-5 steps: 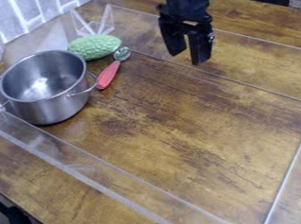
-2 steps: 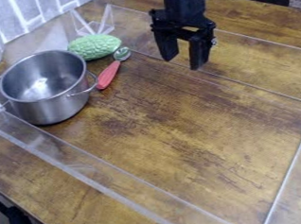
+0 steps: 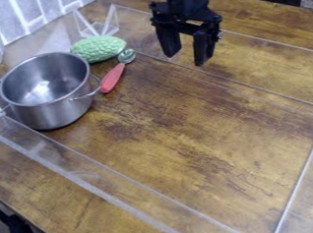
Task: Move the pink spoon to the left side of the table
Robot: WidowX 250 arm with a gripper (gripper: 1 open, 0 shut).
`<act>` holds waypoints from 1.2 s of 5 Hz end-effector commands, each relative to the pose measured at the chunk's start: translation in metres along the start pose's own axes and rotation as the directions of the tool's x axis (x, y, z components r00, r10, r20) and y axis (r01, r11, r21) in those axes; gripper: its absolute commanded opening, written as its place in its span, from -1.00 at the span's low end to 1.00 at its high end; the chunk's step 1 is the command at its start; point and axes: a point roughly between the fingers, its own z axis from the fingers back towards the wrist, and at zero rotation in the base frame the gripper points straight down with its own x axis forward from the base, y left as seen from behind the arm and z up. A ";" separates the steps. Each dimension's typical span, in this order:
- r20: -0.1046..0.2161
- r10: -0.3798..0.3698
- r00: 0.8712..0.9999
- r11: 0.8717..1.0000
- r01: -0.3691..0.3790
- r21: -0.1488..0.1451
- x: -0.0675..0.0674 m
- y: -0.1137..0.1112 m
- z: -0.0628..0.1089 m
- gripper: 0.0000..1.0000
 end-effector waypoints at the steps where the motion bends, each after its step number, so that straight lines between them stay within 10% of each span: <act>1: 0.049 -0.011 0.999 1.000 0.010 0.013 -0.002 0.013 0.027 1.00; 6: -0.096 0.054 0.994 0.998 -0.052 0.021 -0.020 0.005 -0.032 1.00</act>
